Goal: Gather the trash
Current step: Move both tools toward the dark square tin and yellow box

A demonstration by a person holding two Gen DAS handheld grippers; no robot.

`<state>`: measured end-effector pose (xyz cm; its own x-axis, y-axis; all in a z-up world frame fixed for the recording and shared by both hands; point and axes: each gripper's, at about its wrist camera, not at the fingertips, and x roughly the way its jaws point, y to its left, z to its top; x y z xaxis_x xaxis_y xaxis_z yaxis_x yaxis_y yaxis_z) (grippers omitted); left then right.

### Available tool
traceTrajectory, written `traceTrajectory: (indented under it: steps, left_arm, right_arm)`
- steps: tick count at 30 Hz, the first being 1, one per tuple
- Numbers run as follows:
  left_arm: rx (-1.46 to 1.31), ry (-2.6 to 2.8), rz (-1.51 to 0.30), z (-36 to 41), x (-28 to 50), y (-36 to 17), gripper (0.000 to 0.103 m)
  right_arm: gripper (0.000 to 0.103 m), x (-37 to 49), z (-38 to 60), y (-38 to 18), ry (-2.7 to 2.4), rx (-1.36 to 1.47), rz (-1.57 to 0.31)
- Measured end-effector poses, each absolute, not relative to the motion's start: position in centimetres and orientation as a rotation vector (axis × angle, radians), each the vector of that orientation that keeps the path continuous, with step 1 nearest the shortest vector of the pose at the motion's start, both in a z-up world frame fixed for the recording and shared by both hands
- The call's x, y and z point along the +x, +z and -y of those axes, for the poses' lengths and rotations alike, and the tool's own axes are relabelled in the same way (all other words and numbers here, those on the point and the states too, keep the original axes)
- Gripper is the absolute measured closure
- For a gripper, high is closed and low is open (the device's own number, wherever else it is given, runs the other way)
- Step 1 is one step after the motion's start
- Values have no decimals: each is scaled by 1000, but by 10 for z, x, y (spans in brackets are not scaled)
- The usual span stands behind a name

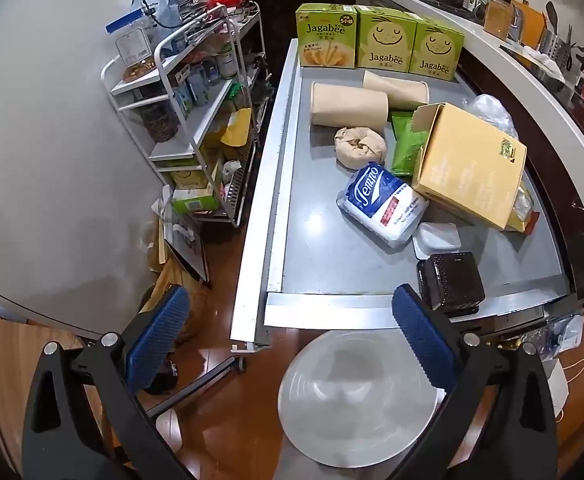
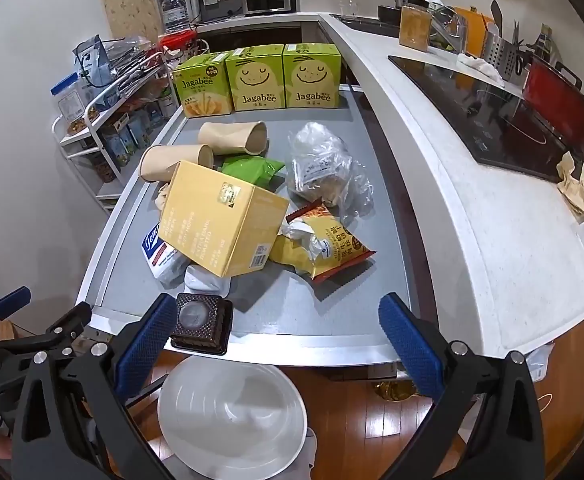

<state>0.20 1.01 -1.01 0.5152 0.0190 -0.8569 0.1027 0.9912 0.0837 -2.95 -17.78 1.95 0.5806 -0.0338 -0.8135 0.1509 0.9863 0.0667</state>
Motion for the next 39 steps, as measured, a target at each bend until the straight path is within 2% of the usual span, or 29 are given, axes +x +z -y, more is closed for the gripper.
traceTrajectory:
  steps: [39]
  left_arm:
    - [126,-37,-1053,-10,7,-12,1]
  right_arm:
    - [4,-22,189,33,-86,129,-918]
